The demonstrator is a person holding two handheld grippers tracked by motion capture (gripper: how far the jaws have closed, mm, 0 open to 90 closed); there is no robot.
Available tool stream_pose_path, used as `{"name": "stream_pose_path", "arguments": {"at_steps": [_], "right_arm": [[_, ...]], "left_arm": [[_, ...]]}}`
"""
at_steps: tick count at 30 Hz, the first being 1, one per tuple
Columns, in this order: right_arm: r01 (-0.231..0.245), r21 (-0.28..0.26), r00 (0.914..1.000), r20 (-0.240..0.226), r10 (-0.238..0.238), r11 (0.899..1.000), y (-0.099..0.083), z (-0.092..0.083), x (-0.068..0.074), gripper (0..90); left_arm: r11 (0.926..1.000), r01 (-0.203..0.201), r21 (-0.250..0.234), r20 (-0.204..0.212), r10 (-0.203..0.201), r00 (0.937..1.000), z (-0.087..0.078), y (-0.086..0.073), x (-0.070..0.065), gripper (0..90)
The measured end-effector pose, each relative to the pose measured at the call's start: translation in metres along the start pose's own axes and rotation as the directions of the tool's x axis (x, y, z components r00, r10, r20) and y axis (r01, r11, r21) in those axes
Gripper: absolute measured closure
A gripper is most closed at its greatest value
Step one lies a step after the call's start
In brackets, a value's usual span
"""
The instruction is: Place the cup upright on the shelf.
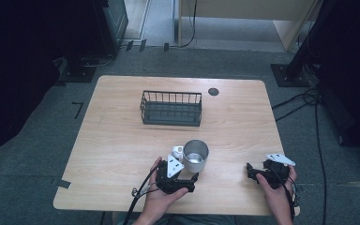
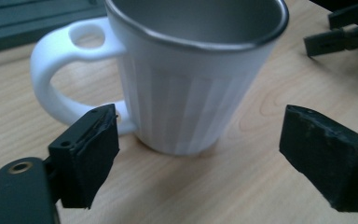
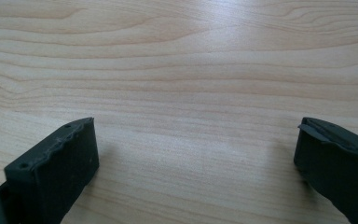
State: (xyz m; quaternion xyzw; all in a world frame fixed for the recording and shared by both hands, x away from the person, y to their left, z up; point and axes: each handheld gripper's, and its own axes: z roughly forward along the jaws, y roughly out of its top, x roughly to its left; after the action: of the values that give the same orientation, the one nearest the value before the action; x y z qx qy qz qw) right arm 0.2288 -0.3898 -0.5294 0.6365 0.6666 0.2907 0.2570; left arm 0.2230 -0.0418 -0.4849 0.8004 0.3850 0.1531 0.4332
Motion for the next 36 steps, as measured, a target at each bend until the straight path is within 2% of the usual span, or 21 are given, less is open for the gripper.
{"name": "stream_pose_path", "arguments": {"at_steps": [2, 5, 6, 8, 9, 11, 12, 14, 17, 18, 20, 25, 27, 33, 36], "right_arm": [[0.0, 0.0, 1.0, 0.0, 0.0, 1.0, 0.0, 0.0, 0.0, 0.0], [0.0, 0.0, 1.0, 0.0, 0.0, 1.0, 0.0, 0.0, 0.0, 0.0], [0.0, 0.0, 1.0, 0.0, 0.0, 1.0, 0.0, 0.0, 0.0, 0.0], [0.0, 0.0, 1.0, 0.0, 0.0, 1.0, 0.0, 0.0, 0.0, 0.0], [0.0, 0.0, 1.0, 0.0, 0.0, 1.0, 0.0, 0.0, 0.0, 0.0], [0.0, 0.0, 1.0, 0.0, 0.0, 1.0, 0.0, 0.0, 0.0, 0.0], [0.001, 0.0, 1.0, 0.0, -0.001, 1.0, 0.0, 0.0, 0.0, 0.0], [0.0, 0.0, 1.0, 0.0, 0.0, 1.0, 0.0, 0.0, 0.0, 0.0], [0.001, 0.0, 1.0, 0.0, -0.001, 1.0, 0.0, 0.0, 0.0, 0.0], [0.001, 0.0, 1.0, 0.0, -0.001, 1.0, 0.0, 0.0, 0.0, 0.0], [0.001, 0.0, 1.0, 0.0, -0.001, 1.0, 0.0, 0.0, 0.0, 0.0], [0.001, 0.0, 1.0, 0.0, -0.001, 1.0, 0.0, 0.0, 0.0, 0.0], [0.001, 0.0, 1.0, 0.0, -0.001, 1.0, 0.0, 0.0, 0.0, 0.0], [0.0, 0.0, 1.0, 0.0, 0.0, 1.0, 0.0, 0.0, 0.0, 0.0], [0.0, 0.0, 1.0, 0.0, 0.0, 1.0, 0.0, 0.0, 0.0, 0.0]], "left_arm": [[0.9998, 0.019, -0.001, -0.03, -0.019, 0.9994, 0.008, 0.002, -0.001, 11.0], [0.9996, 0.027, 0.0, -0.044, -0.027, 0.9987, 0.012, 0.002, -0.001, 9.2], [0.9992, 0.039, -0.006, -0.061, -0.04, 0.9974, 0.017, 0.003, -0.003, 9.2], [0.9986, 0.052, -0.005, -0.063, -0.052, 0.9967, 0.019, 0.004, -0.004, 9.2], [0.9977, 0.068, 0.0, -0.05, -0.068, 0.9965, 0.021, 0.005, -0.005, 9.2], [0.9956, 0.093, -0.011, -0.068, -0.094, 0.9933, 0.026, 0.008, -0.007, 7.3], [0.9955, 0.094, -0.01, -0.081, -0.095, 0.9922, 0.029, 0.009, -0.008, 7.3], [0.9953, 0.097, -0.006, -0.08, -0.097, 0.9921, 0.031, 0.01, -0.008, 6.9], [0.9969, 0.076, 0.022, -0.1, -0.073, 0.9923, 0.04, 0.012, -0.011, 6.9], [0.9969, 0.076, 0.022, -0.1, -0.073, 0.9923, 0.04, 0.012, -0.011, 7.3], [0.9977, 0.06, 0.032, -0.127, -0.055, 0.9904, 0.046, 0.013, -0.013, 8.1], [0.9985, 0.041, 0.036, -0.142, -0.036, 0.9892, 0.05, 0.015, -0.013, 8.3], [0.9981, 0.046, 0.04, -0.142, -0.04, 0.989, 0.05, 0.016, -0.013, 8.4], [0.9987, 0.02, 0.047, -0.141, -0.013, 0.99, 0.048, 0.018, -0.009, 9.0], [0.9988, 0.023, 0.043, -0.136, -0.017, 0.9905, 0.047, 0.018, -0.007, 9.1]]}}
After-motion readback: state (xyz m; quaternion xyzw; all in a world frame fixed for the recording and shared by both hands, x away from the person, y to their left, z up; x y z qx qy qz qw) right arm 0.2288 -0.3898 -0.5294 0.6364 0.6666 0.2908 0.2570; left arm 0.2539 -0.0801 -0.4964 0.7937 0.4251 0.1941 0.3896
